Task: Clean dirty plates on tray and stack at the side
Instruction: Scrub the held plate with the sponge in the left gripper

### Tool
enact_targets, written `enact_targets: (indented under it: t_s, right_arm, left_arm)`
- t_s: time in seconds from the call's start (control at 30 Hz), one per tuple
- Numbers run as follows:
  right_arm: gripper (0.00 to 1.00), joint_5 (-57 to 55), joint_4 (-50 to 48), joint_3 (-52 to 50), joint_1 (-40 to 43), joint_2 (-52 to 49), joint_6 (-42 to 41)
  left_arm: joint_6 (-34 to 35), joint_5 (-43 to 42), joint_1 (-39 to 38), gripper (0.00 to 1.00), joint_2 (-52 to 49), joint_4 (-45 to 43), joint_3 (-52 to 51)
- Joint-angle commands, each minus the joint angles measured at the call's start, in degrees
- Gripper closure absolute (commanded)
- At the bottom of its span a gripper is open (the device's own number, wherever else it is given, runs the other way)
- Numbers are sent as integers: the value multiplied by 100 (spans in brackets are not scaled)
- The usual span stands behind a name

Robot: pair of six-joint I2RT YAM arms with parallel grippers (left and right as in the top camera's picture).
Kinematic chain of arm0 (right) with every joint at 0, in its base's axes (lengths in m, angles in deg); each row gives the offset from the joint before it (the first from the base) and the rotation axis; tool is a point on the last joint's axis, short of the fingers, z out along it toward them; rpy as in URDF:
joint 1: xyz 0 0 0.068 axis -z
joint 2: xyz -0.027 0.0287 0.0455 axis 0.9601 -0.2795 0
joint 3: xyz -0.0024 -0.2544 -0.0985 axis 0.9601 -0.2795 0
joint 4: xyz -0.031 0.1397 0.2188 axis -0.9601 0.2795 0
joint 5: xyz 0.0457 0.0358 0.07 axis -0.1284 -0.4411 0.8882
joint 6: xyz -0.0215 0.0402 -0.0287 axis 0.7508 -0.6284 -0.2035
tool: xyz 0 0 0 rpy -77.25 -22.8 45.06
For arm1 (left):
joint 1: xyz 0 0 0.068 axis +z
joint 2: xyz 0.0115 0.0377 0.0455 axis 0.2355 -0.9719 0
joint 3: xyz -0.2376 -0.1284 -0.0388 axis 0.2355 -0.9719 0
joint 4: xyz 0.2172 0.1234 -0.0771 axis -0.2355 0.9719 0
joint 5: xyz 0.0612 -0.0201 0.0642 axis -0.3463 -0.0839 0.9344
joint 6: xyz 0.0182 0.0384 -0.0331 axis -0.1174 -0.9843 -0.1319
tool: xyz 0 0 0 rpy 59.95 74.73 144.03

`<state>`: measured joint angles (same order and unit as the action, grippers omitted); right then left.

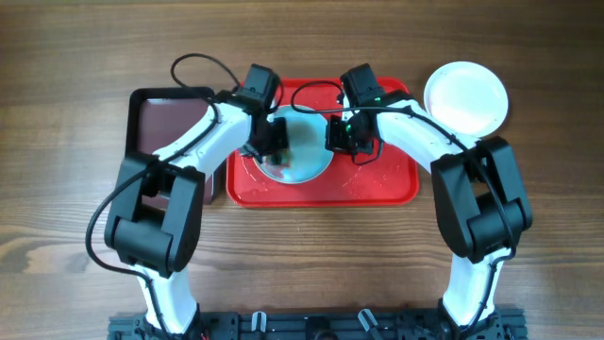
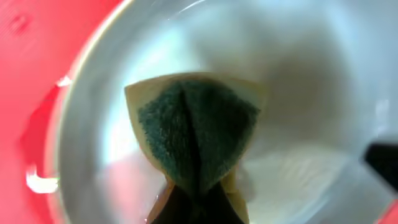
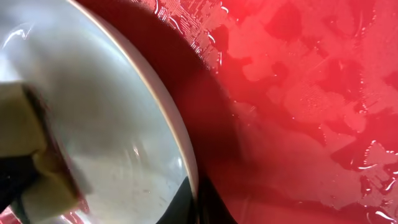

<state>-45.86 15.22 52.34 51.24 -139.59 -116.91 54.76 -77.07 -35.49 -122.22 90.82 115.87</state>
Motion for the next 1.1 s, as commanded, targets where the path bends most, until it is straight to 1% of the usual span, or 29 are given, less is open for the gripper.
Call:
enact_targets:
  t_s: [0.0, 0.1, 0.2, 0.27, 0.37, 0.43, 0.53, 0.6, 0.67, 0.73, 0.87, 0.93, 1.0, 1.07]
  right_arm:
    - [96, 118, 11, -37, -153, -52, -2]
    - [96, 118, 7, -37, -153, -52, -2]
    - [96, 116, 7, -37, -153, -52, -2]
    - [96, 114, 9, -37, -153, -52, 0]
    - [96, 116, 9, -37, -153, -52, -2]
    - [96, 114, 7, -37, -153, -52, -2]
    - [96, 96, 9, -37, -153, -52, -2]
    - [96, 98, -22, -37, -129, -52, 0]
    - [96, 131, -98, -37, -48, -52, 7]
    - [96, 293, -254, -37, 127, -52, 114]
    - [96, 490, -315, -42, 378, -52, 192]
    - [96, 487, -315, -46, 385, -52, 260]
    - [96, 487, -317, -46, 385, -52, 258]
    - [96, 490, -319, -46, 385, -52, 251]
  left_arm:
    - [251, -39, -380, 96, -138, -247, -66]
    - [249, -35, -531, 96, -138, -304, -66]
    - [254, 66, -507, 96, -138, -428, -66]
    - [282, 385, -455, 96, -138, -496, -66]
    - [579, 1226, -275, 96, -138, -503, -66]
    - [586, 1394, -133, 96, -138, -501, -66]
    - [603, 1388, 155, 96, -138, -339, -66]
    - [568, 1213, 306, 96, -138, -37, -68]
    - [363, 918, 356, 96, -138, 155, -68]
    - [-103, 348, 352, 96, -138, 334, -68]
    - [-745, -472, 221, 96, -138, 570, -68]
    - [-1283, -975, 83, 96, -138, 693, -68]
    - [-1768, -1320, -114, 96, -138, 726, -68]
    - [-1873, -1305, -372, 96, -138, 588, -68]
